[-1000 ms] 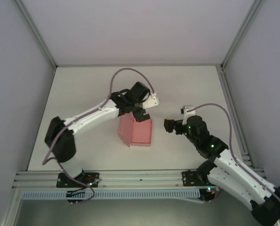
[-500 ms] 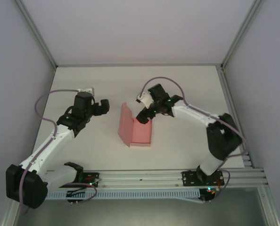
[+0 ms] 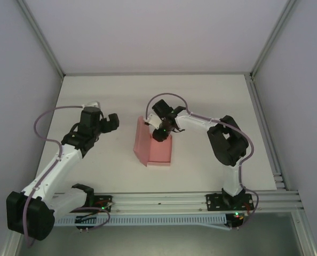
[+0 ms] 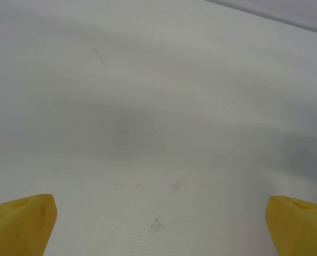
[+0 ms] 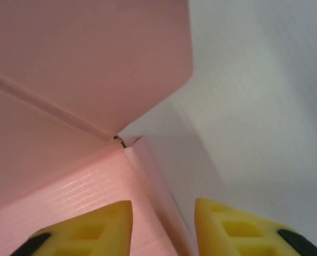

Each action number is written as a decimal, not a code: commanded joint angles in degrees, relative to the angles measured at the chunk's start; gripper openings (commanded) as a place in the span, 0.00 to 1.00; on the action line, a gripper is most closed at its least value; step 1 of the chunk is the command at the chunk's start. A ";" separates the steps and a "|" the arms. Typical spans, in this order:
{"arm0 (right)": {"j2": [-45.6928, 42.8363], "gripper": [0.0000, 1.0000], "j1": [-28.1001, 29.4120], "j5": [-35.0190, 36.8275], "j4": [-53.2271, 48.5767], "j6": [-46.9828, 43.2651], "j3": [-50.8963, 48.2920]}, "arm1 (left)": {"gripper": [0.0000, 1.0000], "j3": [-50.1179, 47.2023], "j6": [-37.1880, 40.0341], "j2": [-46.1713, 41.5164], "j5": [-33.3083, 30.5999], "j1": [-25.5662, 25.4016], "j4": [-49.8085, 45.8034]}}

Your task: Assemble paper box

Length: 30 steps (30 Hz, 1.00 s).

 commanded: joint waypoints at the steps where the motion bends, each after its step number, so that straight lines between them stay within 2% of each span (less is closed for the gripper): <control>1: -2.37 0.23 0.74 6.42 2.60 6.15 -2.04 | 1.00 -0.01 -0.84 -1.66 -1.76 0.46 -0.25; 7: -7.91 0.05 1.09 14.86 8.02 21.90 -8.76 | 1.00 0.09 -1.29 -3.16 -2.14 0.45 -0.09; 10: -11.74 0.03 1.53 21.23 9.73 33.34 -13.74 | 1.00 0.18 -1.60 -3.60 -2.41 0.45 -0.11; 14: -16.55 0.05 2.19 30.11 8.70 52.37 -20.69 | 1.00 -0.06 -1.64 -3.53 -1.28 0.46 0.94; 17: -19.12 0.06 3.39 30.83 11.92 61.72 -25.79 | 1.00 -0.43 0.09 -2.79 2.24 0.45 2.72; 19: -19.69 0.08 4.70 31.57 12.35 63.68 -26.70 | 1.00 -0.61 1.45 -1.91 5.86 0.46 4.16; 21: -19.78 0.14 5.31 31.98 12.38 64.42 -26.52 | 1.00 -0.95 3.04 -0.92 9.83 0.39 5.95; 25: -19.80 0.17 6.16 32.61 12.04 63.91 -25.96 | 1.00 -1.22 6.56 1.07 17.77 0.24 8.60; 30: -23.26 0.34 6.59 36.49 10.05 62.28 -25.11 | 1.00 -1.22 13.09 3.21 29.07 -0.44 13.99</control>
